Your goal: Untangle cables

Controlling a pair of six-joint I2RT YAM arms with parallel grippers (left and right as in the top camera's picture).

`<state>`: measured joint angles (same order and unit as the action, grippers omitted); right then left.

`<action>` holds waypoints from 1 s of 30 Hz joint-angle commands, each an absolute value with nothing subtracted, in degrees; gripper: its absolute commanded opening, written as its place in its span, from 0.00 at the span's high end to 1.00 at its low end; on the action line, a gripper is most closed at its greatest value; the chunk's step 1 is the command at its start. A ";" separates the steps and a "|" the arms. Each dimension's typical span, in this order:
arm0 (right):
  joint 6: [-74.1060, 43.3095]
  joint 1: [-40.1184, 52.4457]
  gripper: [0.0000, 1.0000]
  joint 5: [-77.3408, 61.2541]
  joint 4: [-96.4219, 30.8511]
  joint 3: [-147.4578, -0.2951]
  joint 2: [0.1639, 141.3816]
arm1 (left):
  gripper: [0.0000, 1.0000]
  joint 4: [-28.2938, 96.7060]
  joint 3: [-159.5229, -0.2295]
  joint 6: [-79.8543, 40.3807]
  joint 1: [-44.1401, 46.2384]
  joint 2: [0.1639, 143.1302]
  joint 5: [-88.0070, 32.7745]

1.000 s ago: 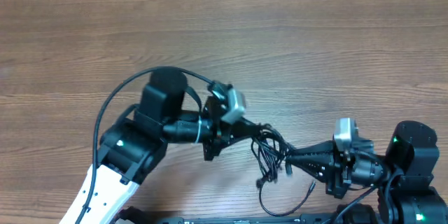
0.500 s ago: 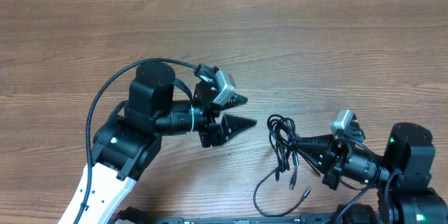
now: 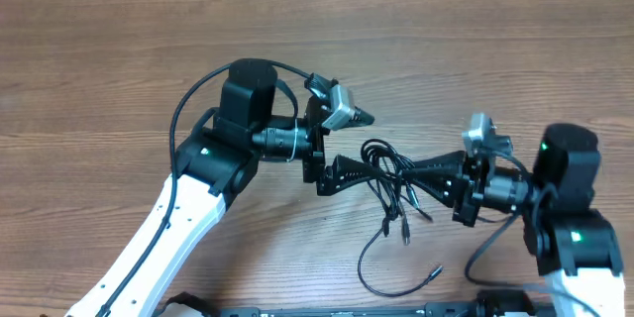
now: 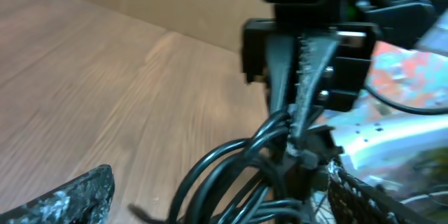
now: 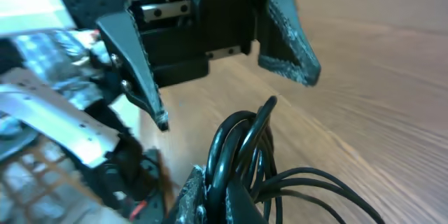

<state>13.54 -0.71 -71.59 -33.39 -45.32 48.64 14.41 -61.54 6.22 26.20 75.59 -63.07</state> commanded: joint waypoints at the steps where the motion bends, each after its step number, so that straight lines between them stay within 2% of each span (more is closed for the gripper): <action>1: 18.50 -0.69 0.96 -82.32 -32.60 -45.91 51.79 | 0.07 14.50 -61.98 7.27 26.04 76.47 -67.59; 8: 21.17 -0.71 0.96 -87.68 -31.20 -45.93 53.12 | 0.14 17.37 -61.98 7.29 25.89 76.49 -67.57; 11: 21.10 -0.71 0.96 -89.93 -28.69 -45.93 53.12 | 0.25 18.04 -61.98 7.07 25.89 76.49 -69.65; 12: 21.08 -0.71 0.96 -89.93 -28.53 -45.93 53.12 | 0.36 17.93 -61.98 7.07 25.89 76.49 -71.33; 14: 21.08 -0.71 0.96 -89.93 -28.56 -45.93 53.12 | 0.48 17.96 -61.98 7.05 25.87 76.49 -71.66; 15: 21.08 -0.71 0.96 -89.93 -28.56 -45.93 53.12 | 0.63 17.96 -61.98 7.07 25.85 76.49 -71.64; 18: 21.08 -0.75 0.96 -89.62 -28.58 -45.93 53.12 | 0.95 17.96 -61.98 7.07 25.82 76.49 -71.59; 24: 20.84 -1.80 0.96 -84.49 -31.03 -45.93 53.12 | 0.96 17.93 -61.98 4.56 24.56 76.49 -70.87; 30: 21.50 -1.78 0.96 -79.66 -36.67 -45.91 53.12 | 0.96 17.21 -61.98 -5.04 22.06 76.49 -65.17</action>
